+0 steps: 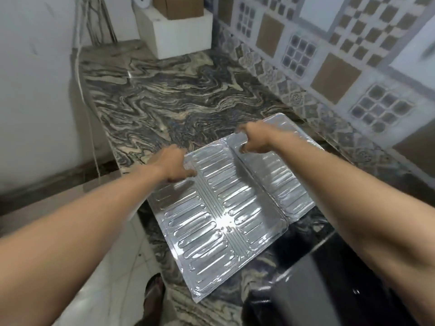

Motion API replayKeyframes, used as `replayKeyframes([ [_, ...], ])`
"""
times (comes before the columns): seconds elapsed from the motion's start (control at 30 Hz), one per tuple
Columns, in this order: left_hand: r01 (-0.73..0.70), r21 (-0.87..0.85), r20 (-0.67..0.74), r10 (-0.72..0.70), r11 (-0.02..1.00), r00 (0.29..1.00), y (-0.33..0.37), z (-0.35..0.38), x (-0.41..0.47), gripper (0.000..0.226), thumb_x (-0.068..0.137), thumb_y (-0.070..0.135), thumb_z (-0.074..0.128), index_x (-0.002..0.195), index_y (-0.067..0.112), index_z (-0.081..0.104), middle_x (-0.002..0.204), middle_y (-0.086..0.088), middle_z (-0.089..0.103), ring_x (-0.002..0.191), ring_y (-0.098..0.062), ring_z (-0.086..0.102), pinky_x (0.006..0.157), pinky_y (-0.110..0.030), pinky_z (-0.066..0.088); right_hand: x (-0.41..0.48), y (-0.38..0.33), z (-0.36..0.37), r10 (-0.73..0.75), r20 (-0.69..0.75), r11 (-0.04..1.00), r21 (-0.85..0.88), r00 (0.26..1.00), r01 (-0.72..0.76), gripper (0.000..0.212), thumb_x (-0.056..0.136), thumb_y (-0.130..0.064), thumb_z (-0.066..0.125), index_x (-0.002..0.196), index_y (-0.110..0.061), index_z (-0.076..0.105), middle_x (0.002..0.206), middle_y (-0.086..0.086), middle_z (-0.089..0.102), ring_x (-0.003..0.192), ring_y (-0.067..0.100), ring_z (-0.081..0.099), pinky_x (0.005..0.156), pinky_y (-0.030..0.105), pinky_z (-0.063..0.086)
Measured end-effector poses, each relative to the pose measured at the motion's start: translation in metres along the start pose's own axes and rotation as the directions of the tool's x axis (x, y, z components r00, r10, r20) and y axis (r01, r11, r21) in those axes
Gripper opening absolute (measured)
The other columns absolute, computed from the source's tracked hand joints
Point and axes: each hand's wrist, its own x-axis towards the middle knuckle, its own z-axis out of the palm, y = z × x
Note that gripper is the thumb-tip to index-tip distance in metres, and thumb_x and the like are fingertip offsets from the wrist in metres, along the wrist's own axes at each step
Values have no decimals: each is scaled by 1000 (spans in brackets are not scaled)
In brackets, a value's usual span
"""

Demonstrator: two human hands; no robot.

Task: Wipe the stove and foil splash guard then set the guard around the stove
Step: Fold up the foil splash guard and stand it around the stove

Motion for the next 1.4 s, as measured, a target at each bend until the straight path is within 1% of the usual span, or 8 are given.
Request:
replayKeyframes([
  [0.17, 89, 23, -9, -89, 996, 996, -13, 30, 5, 101, 71, 63, 77, 151, 21, 31, 152, -18, 36, 132, -41, 44, 102, -52, 48, 39, -9, 38, -30, 104, 999, 36, 994, 26, 44, 81, -26, 73, 123, -18, 61, 117, 12, 68, 107, 33, 64, 88, 38, 53],
  [0.37, 179, -31, -85, -181, 983, 980, -11, 28, 8, 83, 60, 60, 86, 126, 20, 55, 119, -13, 64, 111, -40, 56, 90, -48, 50, 69, -18, 40, -97, 205, 995, 51, 974, 88, 100, 70, -14, 84, 149, -43, 31, 136, 11, 49, 104, 33, 62, 83, 42, 59],
  [0.43, 202, -67, -106, -208, 977, 972, -9, 25, 9, 75, 59, 55, 89, 118, 17, 61, 114, -12, 66, 109, -40, 56, 91, -48, 49, 76, -18, 43, -97, 186, 993, -41, 978, 107, 94, 75, -13, 78, 150, -45, 29, 149, 15, 34, 124, 39, 45, 90, 43, 54],
  [0.53, 227, -142, -114, -243, 964, 963, -2, 27, 10, 88, 61, 51, 89, 137, 21, 56, 129, -14, 56, 121, -38, 50, 102, -48, 45, 80, -20, 46, -90, 130, 991, -89, 987, 102, 83, 77, -15, 76, 147, -31, 33, 148, 13, 32, 136, 40, 27, 104, 54, 41],
  [0.87, 87, -271, -284, -166, 959, 944, 8, -25, -13, 58, 77, 42, 82, 125, 16, 63, 127, -12, 65, 118, -34, 59, 97, -43, 49, 40, -18, -13, -93, -91, 996, 7, 992, 94, 52, 86, -37, 67, 132, -26, 46, 146, 18, 41, 138, 41, 28, 109, 59, 22],
  [1.07, -78, -315, -538, -110, 946, 836, 39, -110, -48, 24, 82, 36, 70, 103, 26, 75, 110, -3, 74, 107, -27, 66, 91, -36, 52, -39, -10, -110, -126, -258, 988, 55, 958, 145, 33, 77, -34, 82, 106, -22, 72, 103, 6, 70, 103, 29, 63, 89, 36, 48],
  [1.27, -211, -210, -653, 24, 955, 757, 70, -175, -79, 24, 89, 36, 63, 103, 24, 79, 110, -4, 76, 109, -28, 67, 94, -38, 53, -104, 4, -165, -98, -390, 977, 137, 915, 163, 20, 85, -26, 76, 101, -15, 75, 80, 1, 66, 81, 20, 59, 72, 24, 40],
  [1.4, -256, -175, -681, 71, 951, 729, 82, -189, -88, 24, 91, 35, 63, 103, 24, 80, 110, -2, 77, 111, -25, 67, 96, -38, 53, -125, 9, -165, -63, -394, 974, 177, 917, 143, 20, 86, -22, 74, 104, -13, 74, 90, 5, 68, 84, 15, 60, 67, 19, 38],
])
